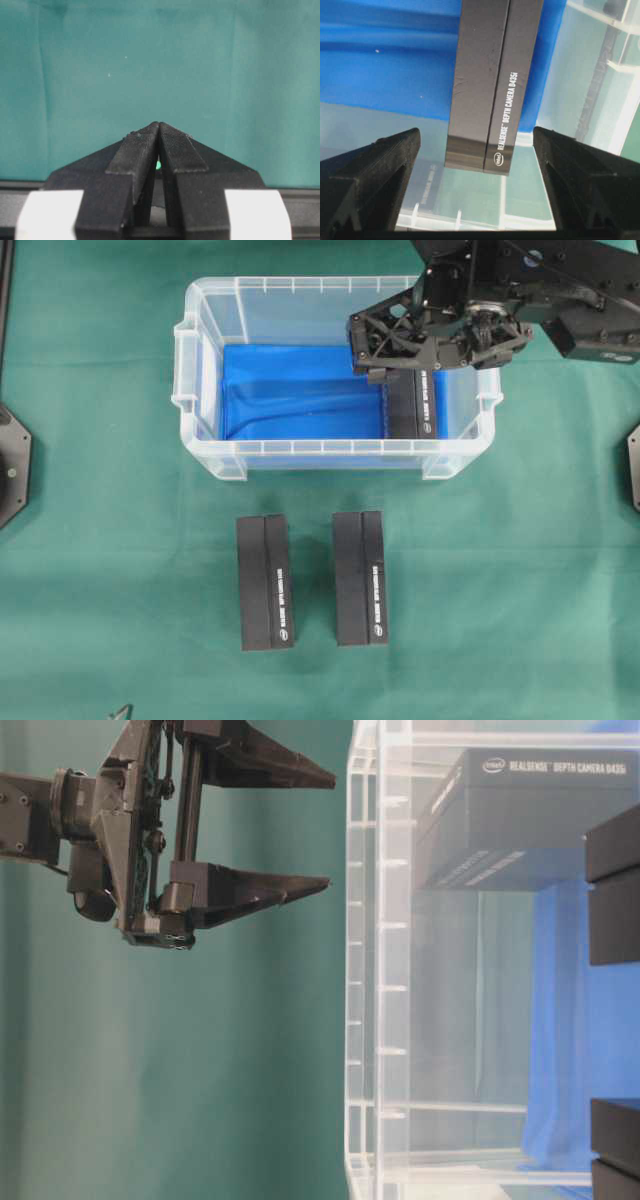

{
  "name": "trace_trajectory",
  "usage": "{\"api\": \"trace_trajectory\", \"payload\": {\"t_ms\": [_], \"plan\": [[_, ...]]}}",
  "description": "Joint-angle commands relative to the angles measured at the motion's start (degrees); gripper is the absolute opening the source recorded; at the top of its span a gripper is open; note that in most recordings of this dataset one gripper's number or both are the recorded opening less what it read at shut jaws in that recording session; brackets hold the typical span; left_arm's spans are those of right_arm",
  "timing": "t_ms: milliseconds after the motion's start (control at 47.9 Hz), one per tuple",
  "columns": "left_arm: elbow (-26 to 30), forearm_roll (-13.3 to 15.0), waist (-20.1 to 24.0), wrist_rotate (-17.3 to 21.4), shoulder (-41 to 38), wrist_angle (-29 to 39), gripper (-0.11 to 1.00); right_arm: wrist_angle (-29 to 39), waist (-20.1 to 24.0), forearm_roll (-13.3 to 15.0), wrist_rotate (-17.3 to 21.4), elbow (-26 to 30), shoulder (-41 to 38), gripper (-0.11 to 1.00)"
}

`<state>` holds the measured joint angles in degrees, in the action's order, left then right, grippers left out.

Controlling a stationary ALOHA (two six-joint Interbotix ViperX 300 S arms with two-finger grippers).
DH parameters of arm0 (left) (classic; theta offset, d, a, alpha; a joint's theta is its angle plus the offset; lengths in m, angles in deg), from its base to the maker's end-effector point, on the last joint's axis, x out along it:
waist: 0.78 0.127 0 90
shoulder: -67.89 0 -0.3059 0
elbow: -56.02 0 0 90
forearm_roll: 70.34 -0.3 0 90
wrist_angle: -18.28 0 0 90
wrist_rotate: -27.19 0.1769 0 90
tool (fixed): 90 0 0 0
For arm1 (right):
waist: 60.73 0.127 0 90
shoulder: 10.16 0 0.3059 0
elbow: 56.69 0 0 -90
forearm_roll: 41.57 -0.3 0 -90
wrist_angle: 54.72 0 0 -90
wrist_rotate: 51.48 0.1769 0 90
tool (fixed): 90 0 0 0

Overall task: Take the box out of the case with the right arm.
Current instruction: 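Move the open right gripper over the right black box in the case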

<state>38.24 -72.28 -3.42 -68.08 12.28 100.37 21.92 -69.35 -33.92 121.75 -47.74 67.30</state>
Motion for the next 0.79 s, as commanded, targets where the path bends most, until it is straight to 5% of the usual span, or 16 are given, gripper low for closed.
{"api": "trace_trajectory", "payload": {"t_ms": [0,772], "plan": [[1.4,-0.1,0.2,0.1,-0.4,-0.3,0.0,-0.1,0.2,0.2,-0.1,0.5,0.9,0.89],[1.4,-0.1,0.2,0.0,-0.4,-0.4,0.0,-1.0,-0.2,0.4,-0.2,-0.4,0.9,0.89]]}}
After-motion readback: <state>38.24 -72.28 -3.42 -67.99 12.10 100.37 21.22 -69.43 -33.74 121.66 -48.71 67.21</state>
